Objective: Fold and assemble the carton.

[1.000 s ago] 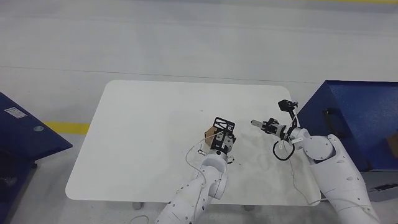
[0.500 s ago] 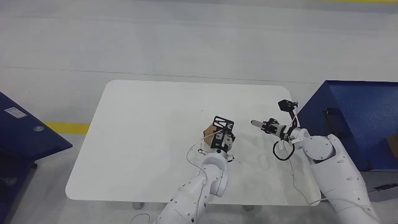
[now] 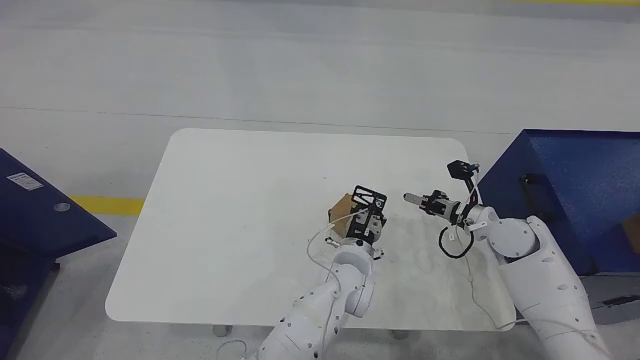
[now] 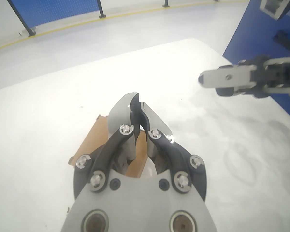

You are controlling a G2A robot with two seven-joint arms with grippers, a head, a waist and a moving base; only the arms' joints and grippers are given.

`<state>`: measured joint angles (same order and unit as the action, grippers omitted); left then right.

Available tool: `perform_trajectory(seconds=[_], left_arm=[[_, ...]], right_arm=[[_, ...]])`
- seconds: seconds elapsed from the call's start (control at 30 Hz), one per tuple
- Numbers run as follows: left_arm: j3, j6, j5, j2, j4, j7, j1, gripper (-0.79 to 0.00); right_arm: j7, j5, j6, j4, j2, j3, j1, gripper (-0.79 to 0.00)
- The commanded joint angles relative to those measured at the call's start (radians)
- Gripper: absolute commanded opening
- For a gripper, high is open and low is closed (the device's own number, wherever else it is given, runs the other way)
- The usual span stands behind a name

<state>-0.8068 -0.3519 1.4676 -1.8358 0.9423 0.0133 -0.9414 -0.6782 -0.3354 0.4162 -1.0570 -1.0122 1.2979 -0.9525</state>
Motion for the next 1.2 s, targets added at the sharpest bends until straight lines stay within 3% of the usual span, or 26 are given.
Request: perform_trajectory(seconds=[0.0,0.27,0.47,0.73,1.0,1.17], left_arm=[[-0.004,0.004,0.006,0.001,-0.003,-0.017,-0.003,-0.785],[-0.019,0.026,-0.026,-0.01,-0.084,-0.071,0.031,-0.785],[-0.016,0.003,0.002,-0.013,-0.023,0.015,0.01,-0.785],[-0.036,0.049,-0.016,-0.015,-0.078,-0.071,0.026,-0.785],[-0.033,0.025,0.018,-0.017,-0.017,0.032,0.003,-0.785],[-0.051,0.053,0.005,-0.017,-0.067,-0.061,0.016,-0.785]], right_arm=[[0.0,0.0,0.0,0.0,0.0,0.0,0.0,0.0],[0.0,0.0,0.0,0.0,0.0,0.0,0.0,0.0],[0.0,0.0,0.0,0.0,0.0,0.0,0.0,0.0],[0.0,0.0,0.0,0.0,0.0,0.0,0.0,0.0],[0.0,0.0,0.0,0.0,0.0,0.0,0.0,0.0],[0.0,0.0,0.0,0.0,0.0,0.0,0.0,0.0]])
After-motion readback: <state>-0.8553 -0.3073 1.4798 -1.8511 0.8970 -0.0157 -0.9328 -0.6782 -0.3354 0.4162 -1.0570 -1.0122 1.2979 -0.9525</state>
